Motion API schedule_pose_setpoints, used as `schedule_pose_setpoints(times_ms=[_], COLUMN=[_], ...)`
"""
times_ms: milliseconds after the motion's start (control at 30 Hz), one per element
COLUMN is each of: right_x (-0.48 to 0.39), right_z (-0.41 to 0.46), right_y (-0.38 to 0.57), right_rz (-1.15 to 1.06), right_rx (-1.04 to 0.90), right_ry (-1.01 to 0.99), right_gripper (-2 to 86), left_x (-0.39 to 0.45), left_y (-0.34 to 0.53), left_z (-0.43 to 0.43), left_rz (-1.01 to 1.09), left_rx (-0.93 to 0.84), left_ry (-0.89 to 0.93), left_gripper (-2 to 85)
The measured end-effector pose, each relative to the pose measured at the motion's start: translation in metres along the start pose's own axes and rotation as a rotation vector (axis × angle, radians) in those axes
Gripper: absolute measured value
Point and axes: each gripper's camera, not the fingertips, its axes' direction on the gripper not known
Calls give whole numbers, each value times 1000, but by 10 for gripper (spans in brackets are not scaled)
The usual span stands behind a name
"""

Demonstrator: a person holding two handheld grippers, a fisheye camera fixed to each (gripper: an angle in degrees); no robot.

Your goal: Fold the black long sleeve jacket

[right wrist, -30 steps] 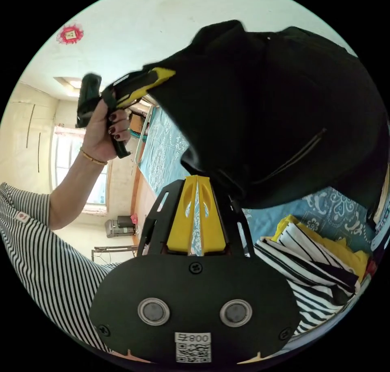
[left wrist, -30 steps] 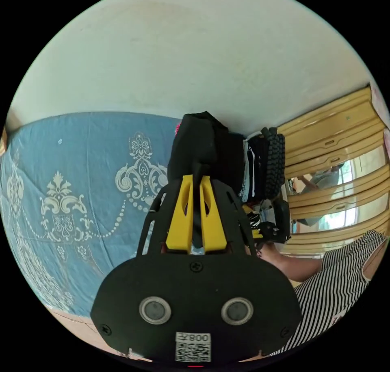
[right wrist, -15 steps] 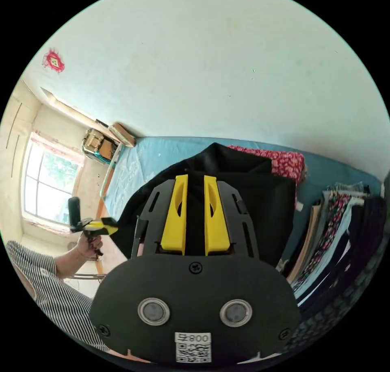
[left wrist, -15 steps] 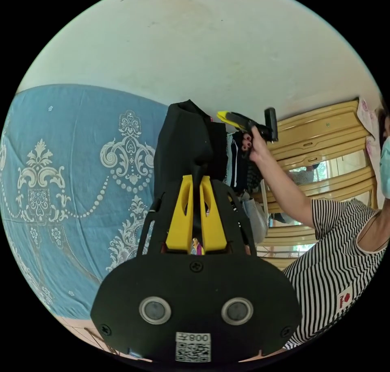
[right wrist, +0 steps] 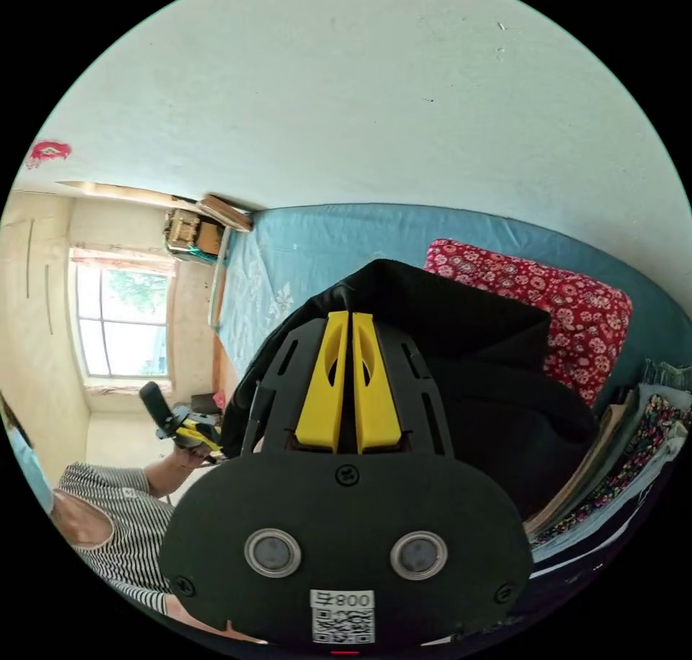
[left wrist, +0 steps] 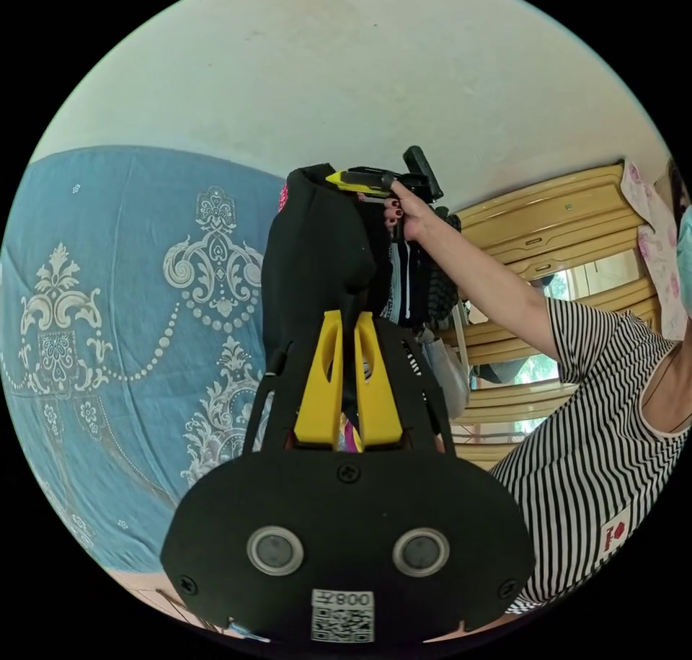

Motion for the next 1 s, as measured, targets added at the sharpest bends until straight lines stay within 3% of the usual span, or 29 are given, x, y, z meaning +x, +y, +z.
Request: schedule_pose_setpoints(times_ms=[333, 800, 1000], right_x=[8, -121, -165], right_z=[-107, -220, -257], right_y=[241, 473, 554], right_rz=[-56, -461, -663], right_rx=[314, 520, 522], right_ry=[-497, -764, -825], right_gripper=[2, 1, 2], left_x=[1, 133, 210], left_y=[145, 388, 524], left_z=[-152, -408, -498], left_rz=[-61, 198, 301], left_rx=[188, 618, 743], left_ry=[41, 45, -111], left_gripper=[22, 20, 20])
